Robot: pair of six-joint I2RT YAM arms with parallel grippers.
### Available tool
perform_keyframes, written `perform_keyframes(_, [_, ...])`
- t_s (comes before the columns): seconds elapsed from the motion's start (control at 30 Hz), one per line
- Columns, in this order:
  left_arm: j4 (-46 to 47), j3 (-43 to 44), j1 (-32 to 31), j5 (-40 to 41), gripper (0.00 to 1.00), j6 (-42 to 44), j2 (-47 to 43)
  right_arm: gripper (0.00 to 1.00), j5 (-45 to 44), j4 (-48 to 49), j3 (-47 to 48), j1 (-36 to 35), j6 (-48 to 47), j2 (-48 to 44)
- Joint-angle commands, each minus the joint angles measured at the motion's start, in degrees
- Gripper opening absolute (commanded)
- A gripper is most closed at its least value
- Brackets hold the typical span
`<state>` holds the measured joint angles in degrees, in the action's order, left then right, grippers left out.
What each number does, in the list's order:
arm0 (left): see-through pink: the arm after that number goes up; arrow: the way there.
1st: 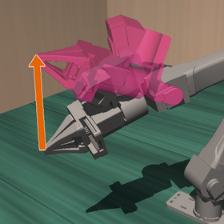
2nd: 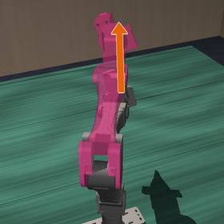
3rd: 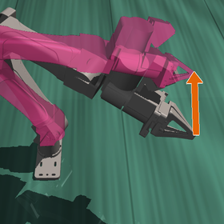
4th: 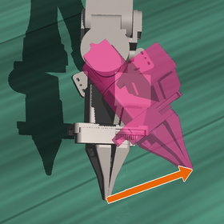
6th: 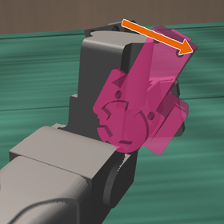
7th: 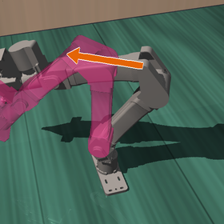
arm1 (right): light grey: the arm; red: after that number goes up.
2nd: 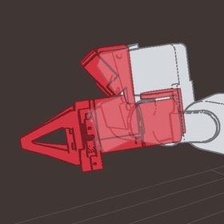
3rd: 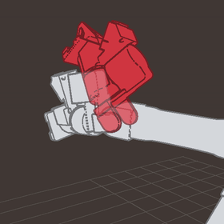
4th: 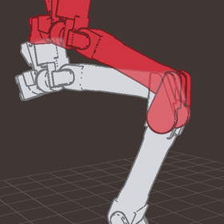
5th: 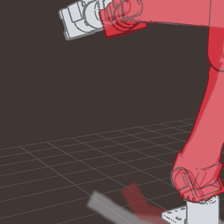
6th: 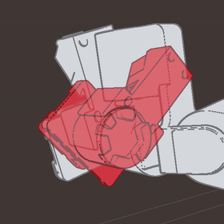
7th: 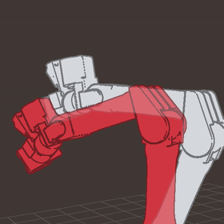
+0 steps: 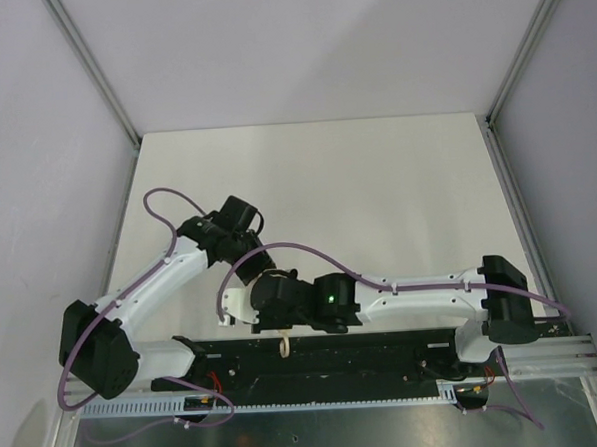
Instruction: Put away the umbrella
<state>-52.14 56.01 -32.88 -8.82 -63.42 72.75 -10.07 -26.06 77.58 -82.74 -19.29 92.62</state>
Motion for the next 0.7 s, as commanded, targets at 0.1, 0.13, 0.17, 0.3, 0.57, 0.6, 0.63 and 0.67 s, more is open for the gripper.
perform_keyframes(0.1, [-1.84,5.78,0.43,-0.30,0.00,1.77,1.69,0.00,6.44,-0.37,0.94,-0.27,1.85,2.24])
perform_keyframes(0.13, [-1.83,6.22,0.57,-0.05,0.00,1.83,2.35,0.00,6.49,-0.25,0.75,0.89,1.74,3.11])
perform_keyframes(0.17, [-1.83,6.70,0.60,0.03,0.00,1.95,3.08,0.00,6.96,0.34,0.39,2.18,1.72,3.76])
perform_keyframes(0.3, [-1.83,7.91,0.48,1.62,0.00,3.06,6.68,0.00,4.50,5.86,-3.46,4.96,0.81,4.93])
perform_keyframes(0.57, [-2.57,9.44,0.79,5.49,0.00,7.09,19.05,0.00,-3.40,11.21,-8.44,5.31,-2.42,8.89])
perform_keyframes(0.6, [-2.81,10.11,0.80,6.23,0.00,7.53,20.39,0.00,-4.18,12.17,-9.08,5.35,-2.64,9.11])
perform_keyframes(0.63, [-3.07,10.85,0.80,7.00,0.00,8.01,21.68,0.00,-4.79,12.75,-9.54,5.55,-2.79,9.57])
perform_keyframes(0.67, [-3.28,11.48,0.80,7.56,0.00,8.47,23.07,0.00,-5.05,13.21,-9.77,5.78,-2.87,10.29])
